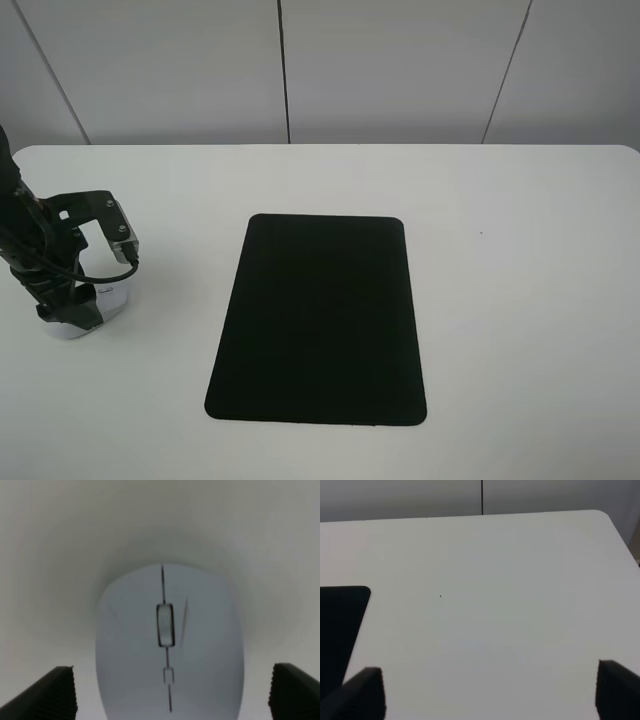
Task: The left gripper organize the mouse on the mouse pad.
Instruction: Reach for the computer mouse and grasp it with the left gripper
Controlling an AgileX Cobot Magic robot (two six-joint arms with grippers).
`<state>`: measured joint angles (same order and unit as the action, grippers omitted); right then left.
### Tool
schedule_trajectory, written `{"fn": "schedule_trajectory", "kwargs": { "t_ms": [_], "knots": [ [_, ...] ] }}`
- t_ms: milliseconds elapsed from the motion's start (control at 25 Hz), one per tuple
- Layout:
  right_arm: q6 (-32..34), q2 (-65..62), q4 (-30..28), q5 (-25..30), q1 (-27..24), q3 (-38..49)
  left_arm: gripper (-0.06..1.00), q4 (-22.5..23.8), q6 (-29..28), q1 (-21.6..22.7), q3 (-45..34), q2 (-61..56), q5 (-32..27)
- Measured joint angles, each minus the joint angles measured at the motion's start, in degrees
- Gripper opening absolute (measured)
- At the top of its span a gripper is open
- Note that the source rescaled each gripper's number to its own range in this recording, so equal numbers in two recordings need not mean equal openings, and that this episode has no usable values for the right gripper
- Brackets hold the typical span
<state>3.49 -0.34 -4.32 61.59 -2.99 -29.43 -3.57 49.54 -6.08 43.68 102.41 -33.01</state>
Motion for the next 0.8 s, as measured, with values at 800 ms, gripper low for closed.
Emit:
{"fn": "schedule_trajectory", "kwargs": {
  "t_ms": [800],
  "knots": [
    [0.0,0.0,0.0,0.0,0.0,0.0,1.00,0.0,-0.5,0.0,-1.9,3.2,6.0]
  ]
}}
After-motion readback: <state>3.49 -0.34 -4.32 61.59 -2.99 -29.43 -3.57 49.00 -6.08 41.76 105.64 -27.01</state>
